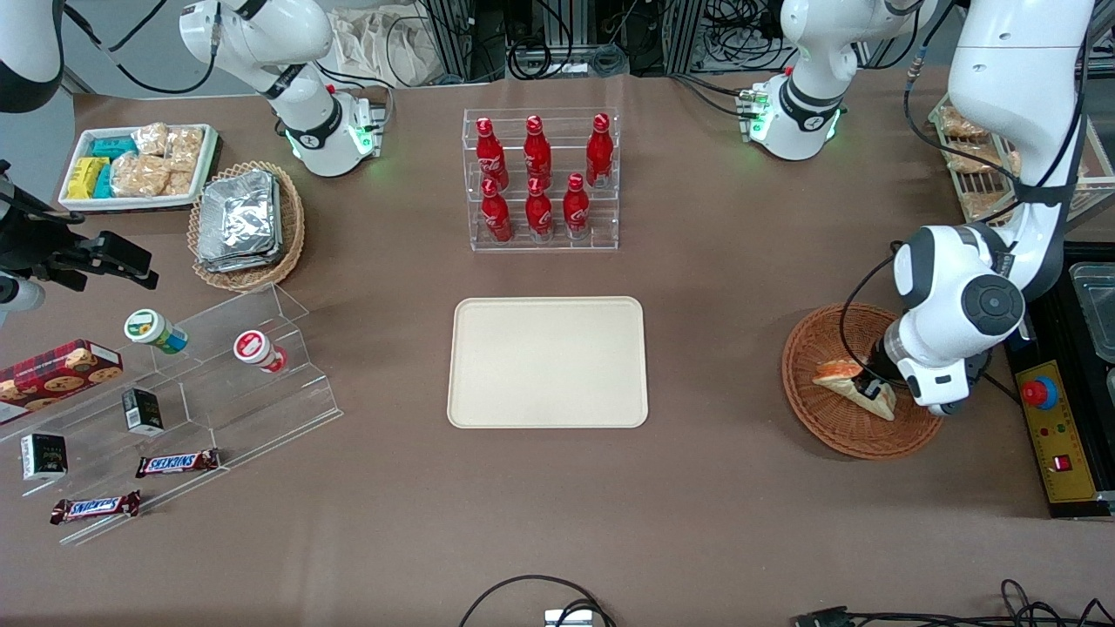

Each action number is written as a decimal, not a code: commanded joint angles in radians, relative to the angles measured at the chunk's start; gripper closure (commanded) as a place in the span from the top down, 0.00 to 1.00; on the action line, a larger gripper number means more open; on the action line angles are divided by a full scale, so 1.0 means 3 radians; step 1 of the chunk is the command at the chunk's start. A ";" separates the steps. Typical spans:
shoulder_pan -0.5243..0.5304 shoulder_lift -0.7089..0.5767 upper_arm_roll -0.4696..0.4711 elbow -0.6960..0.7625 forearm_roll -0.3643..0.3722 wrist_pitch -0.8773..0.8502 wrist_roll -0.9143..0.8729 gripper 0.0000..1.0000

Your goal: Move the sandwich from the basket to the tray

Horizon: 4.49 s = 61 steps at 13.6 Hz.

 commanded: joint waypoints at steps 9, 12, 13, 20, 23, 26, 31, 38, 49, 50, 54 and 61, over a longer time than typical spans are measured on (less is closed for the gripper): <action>-0.0050 -0.0561 -0.1241 0.1120 0.0152 -0.2163 0.0523 0.00; -0.0453 -0.0276 -0.1483 0.1217 0.0372 -0.2107 0.0554 0.00; -0.0652 -0.0097 -0.1483 0.1324 0.0377 -0.2031 0.0549 0.00; -0.1175 0.0875 -0.1473 0.1468 0.0933 -0.1243 0.0381 0.05; -0.1227 0.1060 -0.1473 0.1468 0.1267 -0.1130 0.0166 0.11; -0.1252 0.1065 -0.1473 0.1468 0.1267 -0.1115 0.0171 0.22; -0.1247 0.1081 -0.1473 0.1478 0.1267 -0.1048 0.0161 1.00; -0.0757 0.0223 -0.1488 0.1453 0.0849 -0.1549 0.0486 1.00; 0.0012 -0.0810 -0.0597 0.1498 -0.0213 -0.2449 0.2873 1.00; -0.0060 -0.0917 -0.0366 0.1488 -0.0302 -0.2469 0.3068 1.00; -0.0097 -0.0985 -0.0276 0.1483 -0.0267 -0.2613 0.3137 1.00; -0.0102 -0.0954 -0.0271 0.1458 -0.0236 -0.2618 0.3096 1.00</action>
